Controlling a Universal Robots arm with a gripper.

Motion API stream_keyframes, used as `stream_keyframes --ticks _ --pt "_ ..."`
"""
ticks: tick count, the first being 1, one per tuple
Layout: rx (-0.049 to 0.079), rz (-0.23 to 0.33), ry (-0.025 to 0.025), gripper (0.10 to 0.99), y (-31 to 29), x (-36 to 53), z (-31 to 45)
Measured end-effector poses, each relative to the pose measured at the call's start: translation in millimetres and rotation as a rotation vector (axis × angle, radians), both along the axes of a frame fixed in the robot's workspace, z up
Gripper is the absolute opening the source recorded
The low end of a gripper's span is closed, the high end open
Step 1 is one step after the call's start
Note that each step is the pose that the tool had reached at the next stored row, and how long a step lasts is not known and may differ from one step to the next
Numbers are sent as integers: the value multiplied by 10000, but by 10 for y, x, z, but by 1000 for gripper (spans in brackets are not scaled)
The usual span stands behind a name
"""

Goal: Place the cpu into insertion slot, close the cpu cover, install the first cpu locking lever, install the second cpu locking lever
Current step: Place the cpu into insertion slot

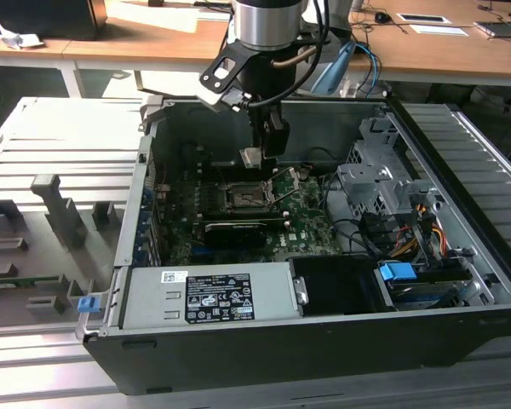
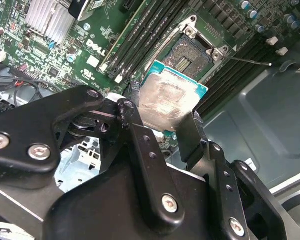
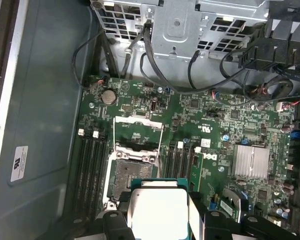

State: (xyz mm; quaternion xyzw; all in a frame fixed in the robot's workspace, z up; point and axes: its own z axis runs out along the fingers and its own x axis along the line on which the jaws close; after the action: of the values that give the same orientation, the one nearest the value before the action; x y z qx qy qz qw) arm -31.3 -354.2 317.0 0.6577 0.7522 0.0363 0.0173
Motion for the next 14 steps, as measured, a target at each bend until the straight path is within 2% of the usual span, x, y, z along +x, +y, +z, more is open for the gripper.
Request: stream_keyframes --ticks 14 --pt "-1 -330 2 533 0 0 -29"
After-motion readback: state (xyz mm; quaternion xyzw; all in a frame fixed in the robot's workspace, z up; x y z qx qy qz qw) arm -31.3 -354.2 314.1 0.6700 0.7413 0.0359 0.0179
